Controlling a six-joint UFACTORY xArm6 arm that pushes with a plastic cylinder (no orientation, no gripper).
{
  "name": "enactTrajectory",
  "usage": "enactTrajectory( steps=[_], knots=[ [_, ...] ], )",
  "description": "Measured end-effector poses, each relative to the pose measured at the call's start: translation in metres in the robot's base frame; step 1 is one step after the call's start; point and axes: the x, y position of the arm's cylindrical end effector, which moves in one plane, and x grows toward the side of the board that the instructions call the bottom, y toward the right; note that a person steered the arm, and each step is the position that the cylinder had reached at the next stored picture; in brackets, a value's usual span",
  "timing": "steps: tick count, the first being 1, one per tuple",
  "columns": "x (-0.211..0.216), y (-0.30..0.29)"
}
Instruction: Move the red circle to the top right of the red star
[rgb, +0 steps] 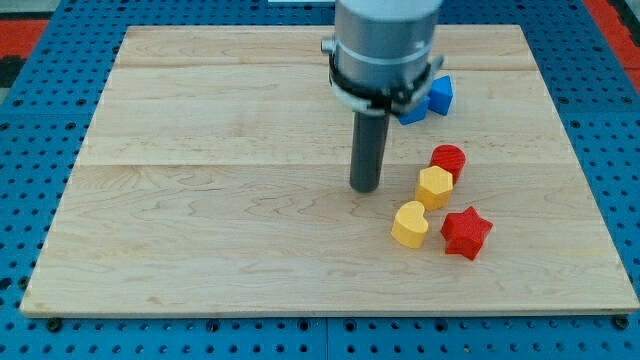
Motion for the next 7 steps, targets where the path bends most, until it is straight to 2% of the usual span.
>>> enactTrajectory(
  steps=[2, 3, 5, 7],
  knots=[
    [-0.010, 0.011],
    [-0.013, 0.046],
    [-0.013, 0.064],
    [-0.013, 0.107]
  ],
)
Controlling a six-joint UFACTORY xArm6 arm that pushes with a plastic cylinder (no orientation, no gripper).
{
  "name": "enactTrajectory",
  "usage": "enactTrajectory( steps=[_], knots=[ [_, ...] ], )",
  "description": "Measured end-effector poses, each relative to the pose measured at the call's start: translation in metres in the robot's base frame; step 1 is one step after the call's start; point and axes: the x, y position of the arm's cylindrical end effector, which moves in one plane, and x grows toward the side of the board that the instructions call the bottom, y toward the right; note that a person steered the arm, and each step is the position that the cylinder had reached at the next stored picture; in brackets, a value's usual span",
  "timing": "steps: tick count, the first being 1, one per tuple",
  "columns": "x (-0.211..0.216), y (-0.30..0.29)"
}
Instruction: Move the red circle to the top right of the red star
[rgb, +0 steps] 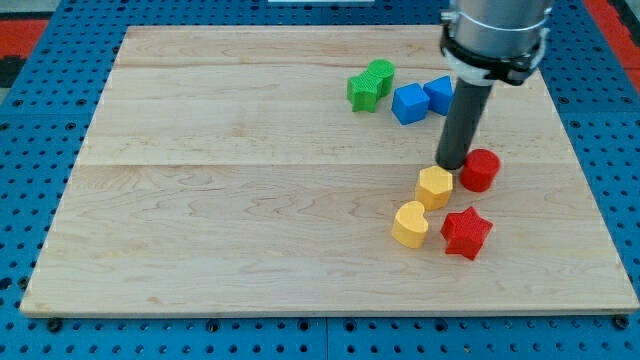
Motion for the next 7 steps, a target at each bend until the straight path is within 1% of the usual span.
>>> enactTrajectory(
  steps=[1, 2, 3, 5, 7],
  knots=[
    [0.000, 0.000],
    [-0.024, 0.004],
    [-0.027, 0.034],
    [-0.027, 0.041],
    [0.020, 0.041]
  ],
)
